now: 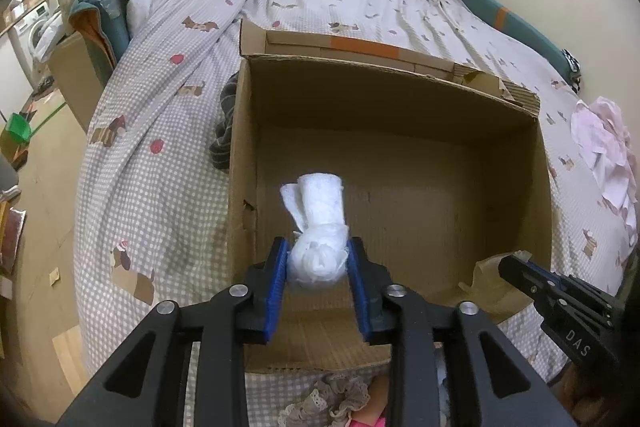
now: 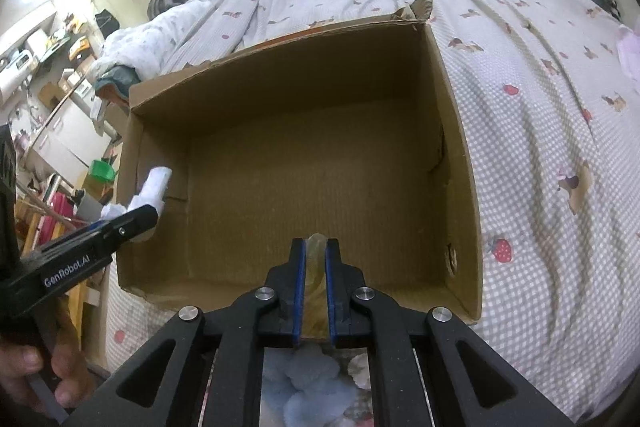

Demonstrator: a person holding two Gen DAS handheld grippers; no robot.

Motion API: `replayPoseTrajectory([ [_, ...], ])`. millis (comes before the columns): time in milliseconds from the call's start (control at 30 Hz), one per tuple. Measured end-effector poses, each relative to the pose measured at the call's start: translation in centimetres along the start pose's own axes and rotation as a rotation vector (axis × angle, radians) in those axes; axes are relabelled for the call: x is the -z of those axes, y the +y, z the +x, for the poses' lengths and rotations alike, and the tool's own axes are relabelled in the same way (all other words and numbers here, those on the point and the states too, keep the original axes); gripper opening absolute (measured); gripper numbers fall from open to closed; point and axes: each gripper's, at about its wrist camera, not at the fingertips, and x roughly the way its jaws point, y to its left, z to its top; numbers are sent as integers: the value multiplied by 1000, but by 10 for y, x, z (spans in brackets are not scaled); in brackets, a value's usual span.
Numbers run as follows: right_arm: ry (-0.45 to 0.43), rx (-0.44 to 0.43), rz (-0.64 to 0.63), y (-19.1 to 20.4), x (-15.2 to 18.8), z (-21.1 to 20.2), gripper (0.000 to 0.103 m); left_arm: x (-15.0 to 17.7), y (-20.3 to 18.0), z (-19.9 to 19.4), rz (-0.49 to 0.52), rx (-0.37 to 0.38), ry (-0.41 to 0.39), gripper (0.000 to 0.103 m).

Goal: Organize soft objects
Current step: 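Carry the sock and tan piece into the cardboard box and open both tools, then withdraw both open tools from the box back over the pile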

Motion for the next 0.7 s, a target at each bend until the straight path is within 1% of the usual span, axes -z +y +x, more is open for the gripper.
replayPoseTrajectory([
  [33,1,0,2,0,0,0,14,0,0,0,-1,2,2,28],
  [67,0,4,6,-1,0,0,21,0,0,0,-1,3,3,30],
  [100,2,6,10,-2,-1,1,26,0,-1,-1,-1,4,1,37],
  [133,3,4,17,-3,-2,1,45,0,-1,-2,-3,8,-4,43],
  [167,1,-1,28,-5,-2,0,74,-1,-3,-4,-3,14,-11,56],
  [200,-10,-3,43,-6,-2,-1,83,-1,-4,-5,1,18,-17,66],
  [233,-25,-5,57,-8,-3,-4,86,-1,-6,-8,12,20,-28,69],
  [300,-29,-6,79,-11,-5,-6,88,-2,-10,-12,33,16,-45,72],
  [367,-38,-17,110,-16,-6,-7,103,-3,-12,-13,44,-2,-48,72],
  [467,-81,-14,130,-19,-7,-13,103,-3,-9,-12,30,-18,-41,72],
  [500,-97,2,119,-18,-8,-14,103,-4,-7,-12,19,-20,-41,72],
  [567,-94,45,84,-14,-9,-12,103,-4,-6,-14,10,-10,-50,72],
  [600,-88,57,69,-12,-10,-12,103,-5,-6,-16,11,-5,-56,74],
  [633,-89,62,59,-10,-10,-11,103,-5,-6,-18,11,-10,-64,79],
  [667,-95,64,53,-9,-10,-12,103,-5,-7,-19,10,-22,-70,90],
  [700,-103,64,51,-9,-11,-13,103,-5,-6,-21,8,-33,-79,94],
])
